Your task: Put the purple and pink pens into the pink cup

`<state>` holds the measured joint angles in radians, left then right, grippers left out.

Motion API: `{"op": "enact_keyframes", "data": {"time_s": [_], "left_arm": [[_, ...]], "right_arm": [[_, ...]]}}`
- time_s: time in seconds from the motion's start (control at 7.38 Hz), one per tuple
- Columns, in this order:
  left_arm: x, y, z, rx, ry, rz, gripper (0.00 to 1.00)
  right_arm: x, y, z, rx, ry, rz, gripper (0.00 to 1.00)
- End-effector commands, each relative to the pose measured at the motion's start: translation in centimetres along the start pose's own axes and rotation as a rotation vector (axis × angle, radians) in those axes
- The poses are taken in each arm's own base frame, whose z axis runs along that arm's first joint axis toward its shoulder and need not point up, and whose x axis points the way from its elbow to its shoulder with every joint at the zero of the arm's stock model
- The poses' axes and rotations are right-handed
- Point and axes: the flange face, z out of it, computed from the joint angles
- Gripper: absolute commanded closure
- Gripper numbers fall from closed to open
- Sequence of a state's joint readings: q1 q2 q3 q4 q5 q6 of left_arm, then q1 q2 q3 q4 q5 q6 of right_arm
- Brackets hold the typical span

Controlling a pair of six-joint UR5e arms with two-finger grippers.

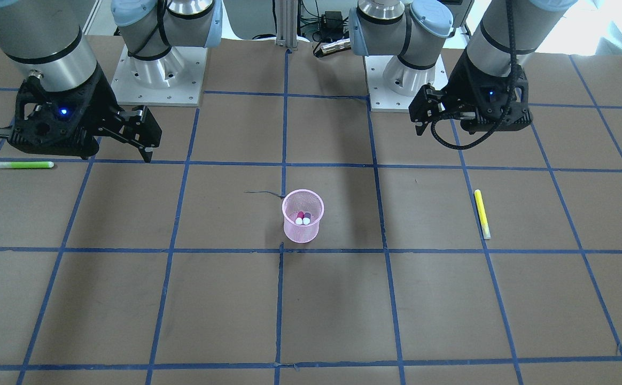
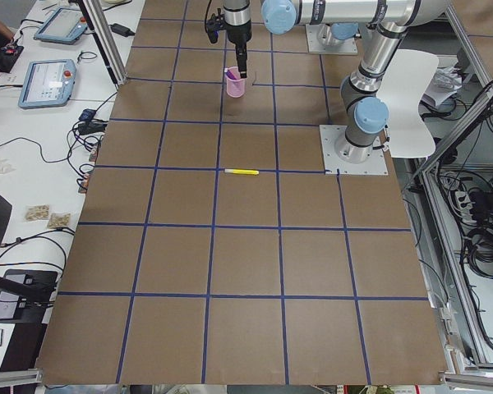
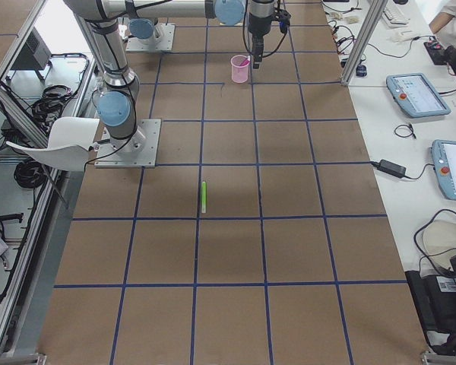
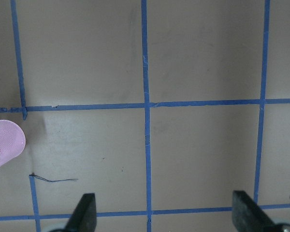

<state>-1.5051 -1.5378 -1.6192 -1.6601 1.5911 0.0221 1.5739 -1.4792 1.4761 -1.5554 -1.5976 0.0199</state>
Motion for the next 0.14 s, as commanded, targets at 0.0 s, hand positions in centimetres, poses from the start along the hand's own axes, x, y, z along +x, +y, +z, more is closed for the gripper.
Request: {"op": "enact_keyframes", "data": {"time_s": [0.0], "left_arm": [[0.08, 0.1, -0.07, 0.002, 0.002, 0.002, 0.0]], "right_arm": [[-0.07, 0.07, 0.21, -0.003, -0.007, 0.0, 0.0]]}}
